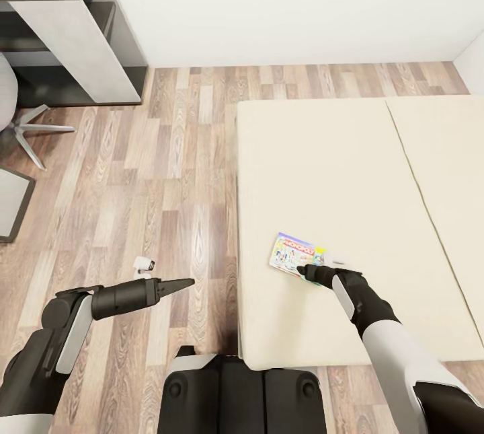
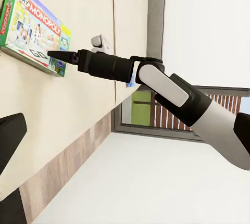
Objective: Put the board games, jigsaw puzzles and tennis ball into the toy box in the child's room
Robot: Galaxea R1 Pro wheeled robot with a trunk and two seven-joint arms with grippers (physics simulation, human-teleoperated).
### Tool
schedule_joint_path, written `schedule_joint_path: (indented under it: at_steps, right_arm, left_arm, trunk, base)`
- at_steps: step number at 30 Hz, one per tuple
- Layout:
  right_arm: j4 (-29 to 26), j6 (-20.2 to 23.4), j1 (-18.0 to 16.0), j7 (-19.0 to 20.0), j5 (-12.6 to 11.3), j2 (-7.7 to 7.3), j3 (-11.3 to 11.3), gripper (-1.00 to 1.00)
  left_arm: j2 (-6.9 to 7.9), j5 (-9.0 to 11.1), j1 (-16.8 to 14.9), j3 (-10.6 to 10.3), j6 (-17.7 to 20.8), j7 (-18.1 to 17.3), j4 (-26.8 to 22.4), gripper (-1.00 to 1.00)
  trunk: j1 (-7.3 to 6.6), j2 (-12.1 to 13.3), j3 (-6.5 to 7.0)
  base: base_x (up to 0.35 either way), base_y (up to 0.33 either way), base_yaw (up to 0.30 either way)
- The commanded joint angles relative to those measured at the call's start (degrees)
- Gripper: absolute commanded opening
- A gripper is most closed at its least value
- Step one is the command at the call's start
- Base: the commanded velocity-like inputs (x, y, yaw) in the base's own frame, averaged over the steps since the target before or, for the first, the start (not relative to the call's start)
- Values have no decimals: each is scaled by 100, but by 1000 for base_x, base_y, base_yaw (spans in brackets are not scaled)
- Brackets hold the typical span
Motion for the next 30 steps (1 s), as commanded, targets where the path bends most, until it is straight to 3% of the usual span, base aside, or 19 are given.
schedule_joint_path:
  at_steps: [1,20,30]
  right_arm:
    - [-8,33,-1,6,-52,1,-14,100]
    - [-8,33,-1,6,-52,1,-14,100]
    - [-5,33,-1,6,-51,-8,-14,100]
  left_arm:
    - [1,7,-2,1,34,-11,-1,100]
    - [2,7,-2,1,34,-11,-1,100]
    - [1,7,-2,1,34,-11,-1,100]
  trunk:
    - [3,-9,-6]
    - [3,-9,-6]
    - [3,-9,-6]
  base:
    - [0,42,0]
    - [0,109,0]
    - [0,18,0]
